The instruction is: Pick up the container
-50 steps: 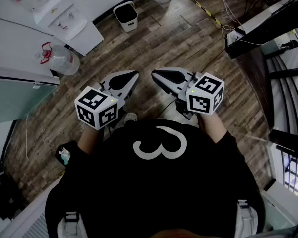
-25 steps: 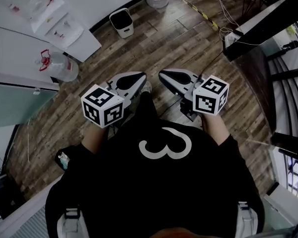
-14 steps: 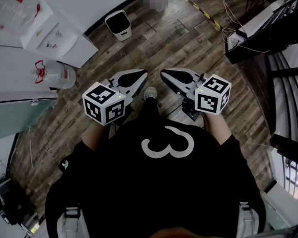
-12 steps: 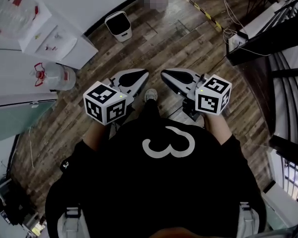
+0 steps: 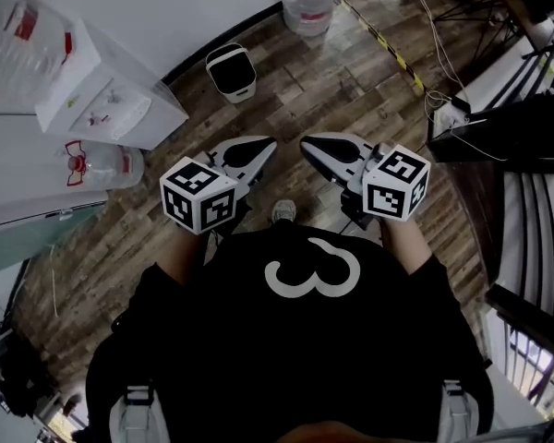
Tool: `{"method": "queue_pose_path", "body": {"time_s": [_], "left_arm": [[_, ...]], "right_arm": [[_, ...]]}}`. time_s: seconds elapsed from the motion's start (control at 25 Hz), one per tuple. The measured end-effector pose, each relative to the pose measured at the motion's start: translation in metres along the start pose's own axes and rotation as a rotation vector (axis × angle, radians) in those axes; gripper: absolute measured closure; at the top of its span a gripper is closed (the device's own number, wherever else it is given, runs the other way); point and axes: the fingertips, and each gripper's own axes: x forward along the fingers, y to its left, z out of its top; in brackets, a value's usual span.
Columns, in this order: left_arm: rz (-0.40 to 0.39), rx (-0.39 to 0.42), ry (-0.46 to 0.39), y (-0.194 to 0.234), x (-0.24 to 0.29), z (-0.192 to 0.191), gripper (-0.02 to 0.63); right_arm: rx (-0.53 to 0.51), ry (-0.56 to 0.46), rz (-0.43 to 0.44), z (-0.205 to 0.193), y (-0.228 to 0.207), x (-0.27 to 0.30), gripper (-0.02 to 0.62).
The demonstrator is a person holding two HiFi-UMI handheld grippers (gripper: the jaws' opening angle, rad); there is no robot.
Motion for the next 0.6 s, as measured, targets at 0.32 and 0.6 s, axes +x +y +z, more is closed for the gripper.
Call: {"method": "queue_pose_path", "body": {"time_s": [0.32,0.6], "left_arm": [[0.068,0.006,-0.001,0.042,0.012,0.023,0.589],[0.161,-0.039,-0.027,0.078,0.030,0.048,0.590]], "right_arm": [[0.036,0.002,0.045,0.022,-0.037,0.027,0.571],[0.035,0.049,0.129,0.053,-0.074,0.051,0.571]]}}
